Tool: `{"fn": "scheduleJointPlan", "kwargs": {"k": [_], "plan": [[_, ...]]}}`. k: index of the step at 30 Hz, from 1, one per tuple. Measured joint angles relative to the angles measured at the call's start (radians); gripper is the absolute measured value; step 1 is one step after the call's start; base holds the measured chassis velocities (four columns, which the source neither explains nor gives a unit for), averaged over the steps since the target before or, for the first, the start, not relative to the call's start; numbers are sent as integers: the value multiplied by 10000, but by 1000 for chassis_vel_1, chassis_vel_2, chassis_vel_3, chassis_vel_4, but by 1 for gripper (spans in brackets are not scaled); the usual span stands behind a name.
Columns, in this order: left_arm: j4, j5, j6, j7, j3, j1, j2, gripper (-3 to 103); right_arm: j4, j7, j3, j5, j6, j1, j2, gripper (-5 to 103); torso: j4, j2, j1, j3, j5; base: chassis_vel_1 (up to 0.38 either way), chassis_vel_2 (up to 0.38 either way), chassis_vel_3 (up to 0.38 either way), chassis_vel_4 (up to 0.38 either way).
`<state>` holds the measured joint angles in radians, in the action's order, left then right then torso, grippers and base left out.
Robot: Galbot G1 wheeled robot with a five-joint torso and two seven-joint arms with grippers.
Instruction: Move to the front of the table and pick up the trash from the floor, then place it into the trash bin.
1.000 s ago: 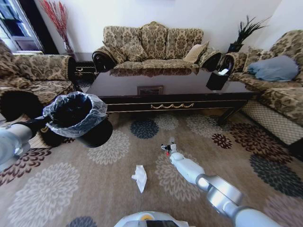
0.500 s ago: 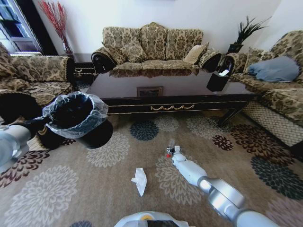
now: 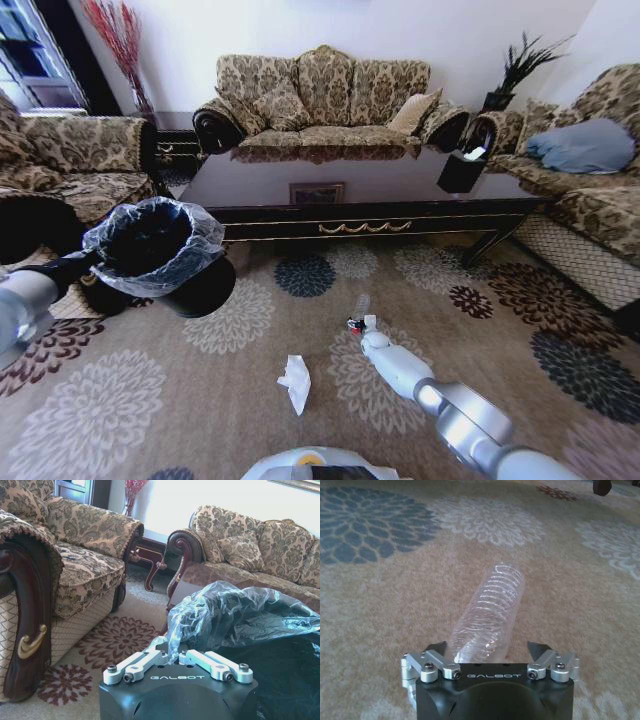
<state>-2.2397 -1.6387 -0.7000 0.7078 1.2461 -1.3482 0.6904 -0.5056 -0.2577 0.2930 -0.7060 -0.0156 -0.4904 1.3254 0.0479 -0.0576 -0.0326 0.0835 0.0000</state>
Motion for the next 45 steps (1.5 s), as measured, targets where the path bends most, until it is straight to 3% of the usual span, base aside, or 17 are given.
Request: {"fn": "scheduleJointPlan", "kwargs": {"k": [1,2,3,8,11,15,17,22,26,29,31,32,34,36,45], "plan": [[0,0,0,0,0,0,0,4,0,0,0,0,0,0,0,95,0,0,0,0,0,0,0,0,0],[-12,4,0,-2,-11,0,24,4,21,-5,-13,17,20,6,5,85,0,0,0,0,0,0,0,0,0],[-23,15,0,-2,-38,1,43,4,27,-6,-22,32,27,10,7,85,0,0,0,0,0,0,0,0,0],[-73,63,-1,0,-121,10,99,4,9,29,-51,92,21,-28,-9,63,0,0,0,0,0,0,0,0,0],[-105,67,-1,5,-127,9,104,4,-56,72,-54,114,-14,-80,-36,57,0,0,0,0,0,0,0,0,0],[-166,69,-1,27,-119,-50,126,4,-205,205,-50,174,-168,-208,-127,38,0,0,0,0,-1,0,0,0,0],[-175,70,0,28,-116,-60,131,4,-223,215,-50,178,-186,-222,-139,38,0,0,0,0,0,0,0,0,0],[-288,79,0,35,-94,-210,242,4,-520,334,-58,225,-440,-355,-354,27,0,0,0,0,1,0,0,0,0],[-403,354,0,-42,-238,-494,502,4,-1122,723,-183,773,-1260,-572,-771,27,-1,0,0,0,3,0,0,0,0],[-558,707,10,-84,-754,-692,861,4,-1895,958,-292,1080,-1749,-749,-1310,27,-4,-2,-1,0,4,0,0,0,0],[-650,1126,21,-84,-1457,-791,1232,4,-3201,858,-213,720,-1735,-924,-2268,27,-5,-3,0,-1,3,0,0,0,0],[-650,1126,21,-84,-1457,-791,1232,4,-3201,858,-213,720,-1735,-924,-2268,27,-5,-3,0,-1,3,0,0,0,0],[-639,1573,65,-83,-2087,-821,1496,4,-4401,625,-130,221,-1592,-1101,-3050,27,9,-3,0,-1,-10,0,0,0,0],[-616,1857,102,-74,-2652,-798,1672,4,-5921,505,-99,-167,-1486,-1343,-3749,27,6,-4,-1,0,8,0,0,0,0],[-505,2432,169,-91,-3778,-758,1789,4,-9938,436,-258,-600,-1460,-1978,-5337,27,-1,-3,0,-1,1,0,0,0,0]]}}
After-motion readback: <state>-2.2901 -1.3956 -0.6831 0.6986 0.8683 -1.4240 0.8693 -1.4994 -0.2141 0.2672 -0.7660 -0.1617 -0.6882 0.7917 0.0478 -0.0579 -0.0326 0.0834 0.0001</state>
